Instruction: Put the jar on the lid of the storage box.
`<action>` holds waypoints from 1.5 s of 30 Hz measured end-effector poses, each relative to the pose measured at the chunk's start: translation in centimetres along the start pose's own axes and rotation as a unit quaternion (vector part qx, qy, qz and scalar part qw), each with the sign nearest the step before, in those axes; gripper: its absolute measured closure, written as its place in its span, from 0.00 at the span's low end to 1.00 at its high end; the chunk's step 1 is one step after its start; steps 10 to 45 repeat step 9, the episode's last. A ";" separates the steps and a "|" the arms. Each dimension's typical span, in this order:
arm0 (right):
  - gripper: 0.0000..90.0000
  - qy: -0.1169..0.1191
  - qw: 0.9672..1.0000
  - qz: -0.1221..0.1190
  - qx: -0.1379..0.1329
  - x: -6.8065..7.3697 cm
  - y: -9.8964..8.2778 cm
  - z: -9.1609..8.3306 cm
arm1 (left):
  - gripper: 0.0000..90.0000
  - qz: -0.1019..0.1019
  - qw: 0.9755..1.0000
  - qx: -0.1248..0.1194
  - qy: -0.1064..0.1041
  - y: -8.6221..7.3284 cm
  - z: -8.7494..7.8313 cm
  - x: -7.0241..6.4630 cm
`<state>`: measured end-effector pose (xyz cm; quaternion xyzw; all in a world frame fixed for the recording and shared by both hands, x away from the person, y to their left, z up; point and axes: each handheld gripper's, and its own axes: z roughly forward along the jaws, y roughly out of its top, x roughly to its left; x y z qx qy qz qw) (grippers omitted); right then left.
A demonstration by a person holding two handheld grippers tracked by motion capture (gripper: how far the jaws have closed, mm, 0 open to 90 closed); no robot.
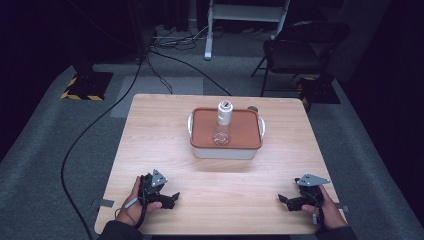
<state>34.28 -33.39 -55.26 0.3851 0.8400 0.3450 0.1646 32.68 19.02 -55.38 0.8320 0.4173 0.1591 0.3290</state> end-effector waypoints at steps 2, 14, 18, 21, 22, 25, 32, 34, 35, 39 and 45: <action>0.00 0.000 1.000 0.000 0.000 0.0 0.0 0.0 | 0.00 0.000 1.000 0.000 0.000 0.0 0.0 0.0; 0.00 0.003 1.000 -0.001 0.000 -0.1 0.0 0.0 | 0.00 0.000 1.000 0.000 0.000 0.0 0.0 0.0; 0.00 0.003 1.000 -0.001 0.000 -0.1 0.0 0.0 | 0.00 0.000 1.000 0.000 0.000 0.0 0.0 0.0; 0.00 0.003 1.000 -0.001 0.000 -0.1 0.0 0.0 | 0.00 0.000 1.000 0.000 0.000 0.0 0.0 0.0; 0.00 0.003 1.000 -0.001 0.000 -0.1 0.0 0.0 | 0.00 0.000 1.000 0.000 0.000 0.0 0.0 0.0; 0.00 0.003 1.000 -0.001 0.000 -0.1 0.0 0.0 | 0.00 0.000 1.000 0.000 0.000 0.0 0.0 0.0; 0.00 0.003 1.000 -0.001 0.000 -0.1 0.0 0.0 | 0.00 0.000 1.000 0.000 0.000 0.0 0.0 0.0; 0.00 0.003 1.000 -0.001 0.000 -0.1 0.0 0.0 | 0.00 0.000 1.000 0.000 0.000 0.0 0.0 0.0; 0.00 0.003 1.000 -0.001 0.000 -0.1 0.0 0.0 | 0.00 0.000 1.000 0.000 0.000 0.0 0.0 0.0; 0.00 0.003 1.000 -0.001 0.000 -0.1 0.0 0.0 | 0.00 0.000 1.000 0.000 0.000 0.0 0.0 0.0; 0.00 0.003 1.000 -0.001 0.000 -0.1 0.0 0.0 | 0.00 0.000 1.000 0.000 0.000 0.0 0.0 0.0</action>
